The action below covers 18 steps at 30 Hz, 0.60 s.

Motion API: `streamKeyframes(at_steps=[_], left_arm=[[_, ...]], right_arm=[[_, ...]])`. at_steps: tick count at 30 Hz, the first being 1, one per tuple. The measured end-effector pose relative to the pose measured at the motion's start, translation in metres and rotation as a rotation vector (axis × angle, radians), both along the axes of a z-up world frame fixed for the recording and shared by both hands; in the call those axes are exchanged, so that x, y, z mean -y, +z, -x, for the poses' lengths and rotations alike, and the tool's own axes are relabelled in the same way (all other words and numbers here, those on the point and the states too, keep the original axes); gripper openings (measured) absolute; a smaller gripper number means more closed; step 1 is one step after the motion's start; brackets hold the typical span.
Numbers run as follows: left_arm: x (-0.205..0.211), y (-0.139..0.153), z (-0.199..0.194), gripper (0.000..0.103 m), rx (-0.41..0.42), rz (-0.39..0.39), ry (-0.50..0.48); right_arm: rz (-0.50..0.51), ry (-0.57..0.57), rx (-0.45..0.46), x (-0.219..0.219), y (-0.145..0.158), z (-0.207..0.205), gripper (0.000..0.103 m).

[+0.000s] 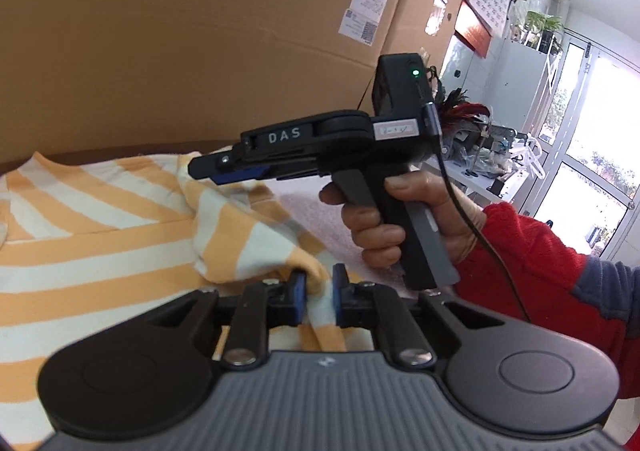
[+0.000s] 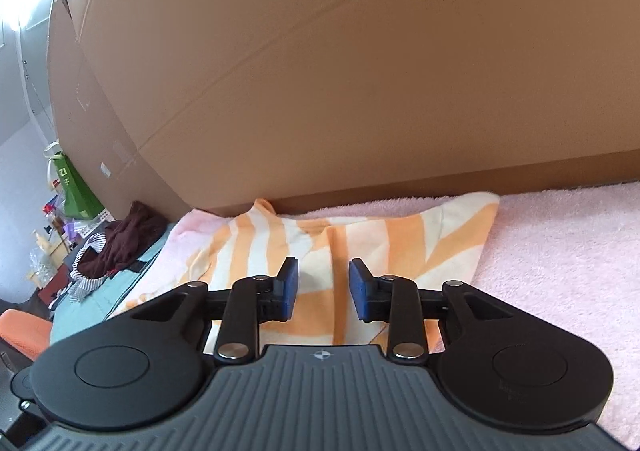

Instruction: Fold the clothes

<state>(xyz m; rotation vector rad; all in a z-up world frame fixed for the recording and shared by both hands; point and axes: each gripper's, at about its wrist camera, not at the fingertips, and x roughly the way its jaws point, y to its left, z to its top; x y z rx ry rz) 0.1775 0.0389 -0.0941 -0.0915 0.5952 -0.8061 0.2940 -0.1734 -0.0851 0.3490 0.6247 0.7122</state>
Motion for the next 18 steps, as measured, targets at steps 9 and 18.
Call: streamKeyframes(at_steps=[9, 18], left_arm=[[-0.017, -0.013, -0.017, 0.052, -0.122, 0.152, 0.023], [-0.023, -0.015, -0.022, 0.063, -0.147, 0.187, 0.056]], right_arm=[[-0.012, 0.005, -0.013, 0.012, 0.000, 0.001, 0.009], [0.036, 0.018, 0.012, 0.003, -0.002, 0.004, 0.002]])
